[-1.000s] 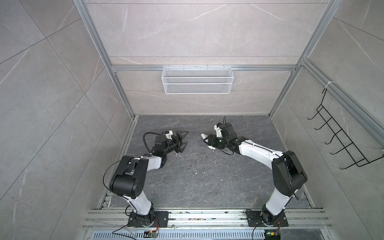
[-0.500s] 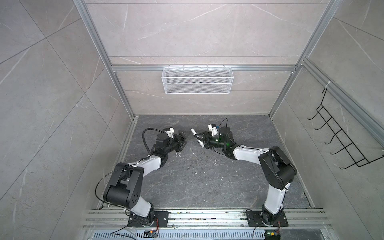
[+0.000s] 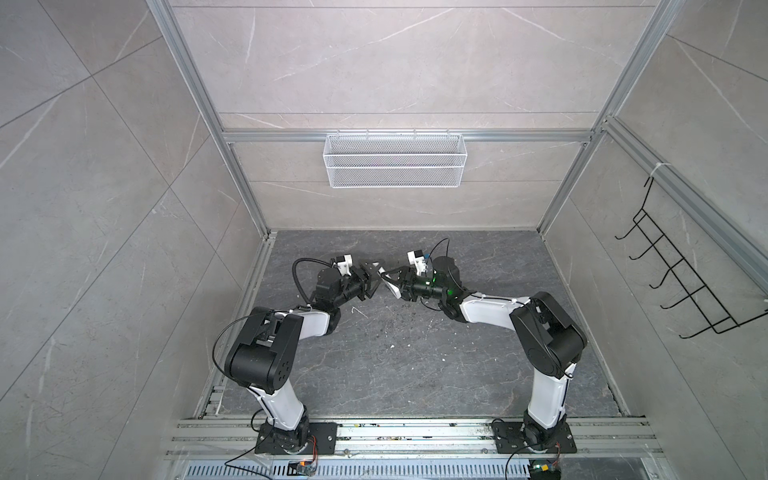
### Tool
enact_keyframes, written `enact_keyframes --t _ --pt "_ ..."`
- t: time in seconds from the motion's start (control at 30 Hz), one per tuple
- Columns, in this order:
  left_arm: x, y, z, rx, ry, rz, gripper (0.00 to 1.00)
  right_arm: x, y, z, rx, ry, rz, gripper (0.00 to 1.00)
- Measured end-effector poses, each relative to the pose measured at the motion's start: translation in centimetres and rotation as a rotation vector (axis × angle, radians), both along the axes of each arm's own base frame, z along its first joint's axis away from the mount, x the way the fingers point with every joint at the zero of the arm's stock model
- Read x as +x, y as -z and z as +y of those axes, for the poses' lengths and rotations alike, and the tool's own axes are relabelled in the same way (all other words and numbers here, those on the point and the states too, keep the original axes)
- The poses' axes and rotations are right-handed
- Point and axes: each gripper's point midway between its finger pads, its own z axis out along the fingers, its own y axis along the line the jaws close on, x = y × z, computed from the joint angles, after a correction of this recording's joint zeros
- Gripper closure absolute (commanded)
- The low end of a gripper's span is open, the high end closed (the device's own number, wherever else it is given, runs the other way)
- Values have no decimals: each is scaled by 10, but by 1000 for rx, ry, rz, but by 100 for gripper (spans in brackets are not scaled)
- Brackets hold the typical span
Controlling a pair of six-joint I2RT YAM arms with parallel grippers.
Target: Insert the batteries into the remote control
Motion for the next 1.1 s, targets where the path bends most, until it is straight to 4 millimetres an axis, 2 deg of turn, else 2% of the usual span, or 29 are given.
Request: enact_keyframes --t 0.2,0.43,0.7,0.8,0.97,1.1 --pt "1 0 -1 -17 1 9 34 1 0 5 4 -11 -4 67" --pt "1 -2 0 -25 0 5 50 2 -4 6 11 -16 -13 67" --pt "3 5 0 -26 -1 16 55 3 1 7 6 -16 -5 67" --pt "3 6 -1 -25 1 19 56 3 3 7 3 -15 -2 60" --pt "1 13 -1 -10 11 41 57 2 10 6 -26 -20 4 34" --pt "-3 25 -2 28 28 69 57 -1 14 2 -73 -27 -5 27"
